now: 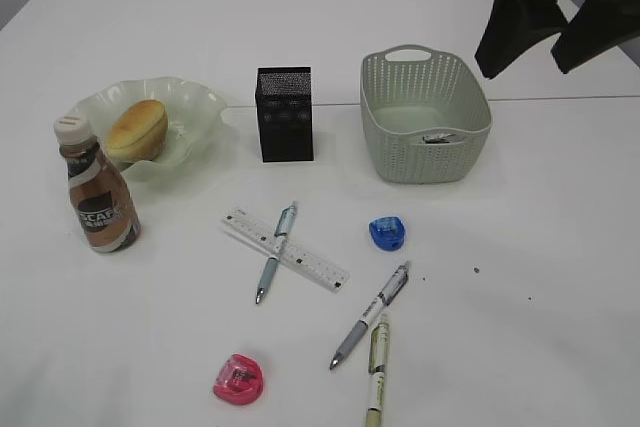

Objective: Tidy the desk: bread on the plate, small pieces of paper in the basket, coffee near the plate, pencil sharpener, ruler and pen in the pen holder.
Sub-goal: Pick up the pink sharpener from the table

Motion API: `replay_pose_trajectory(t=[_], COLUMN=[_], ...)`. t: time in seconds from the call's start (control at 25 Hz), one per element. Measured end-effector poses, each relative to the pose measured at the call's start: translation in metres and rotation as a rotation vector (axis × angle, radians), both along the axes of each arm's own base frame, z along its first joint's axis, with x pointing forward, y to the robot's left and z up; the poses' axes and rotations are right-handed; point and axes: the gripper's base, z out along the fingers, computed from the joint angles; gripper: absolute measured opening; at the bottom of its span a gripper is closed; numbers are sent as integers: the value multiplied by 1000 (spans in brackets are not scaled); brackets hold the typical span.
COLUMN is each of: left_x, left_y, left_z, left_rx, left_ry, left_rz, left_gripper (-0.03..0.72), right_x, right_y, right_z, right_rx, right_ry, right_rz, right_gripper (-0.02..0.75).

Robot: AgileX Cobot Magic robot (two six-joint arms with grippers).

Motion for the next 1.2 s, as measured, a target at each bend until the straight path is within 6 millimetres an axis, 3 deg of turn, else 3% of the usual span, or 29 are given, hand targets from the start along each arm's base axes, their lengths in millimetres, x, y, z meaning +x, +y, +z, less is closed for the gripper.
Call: replay_pose_trajectory(t=[0.2, 0.44, 0.72, 1.04, 1.2], left_x=[-28, -43, -43, -22, -8], left_y=[1, -19, -51, -85, -106], left_z=[32, 52, 36, 9, 6], left_rx=[13, 28, -29, 67, 83], left_ry=[138, 275, 481, 723, 793], left_rz=[-1, -130, -270, -349, -361], left_gripper=[568, 553, 552, 551, 551], right_x=[0, 0, 0, 1, 11], right_y=[0, 0, -1, -3, -1], right_z=[0, 0, 0, 0, -14], right_rx=[15, 23, 11, -13, -25], right_ry=[11, 18, 12, 5, 45], right_rz=[-38, -59, -61, -68, -68], right_gripper=[584, 584, 584, 582, 582])
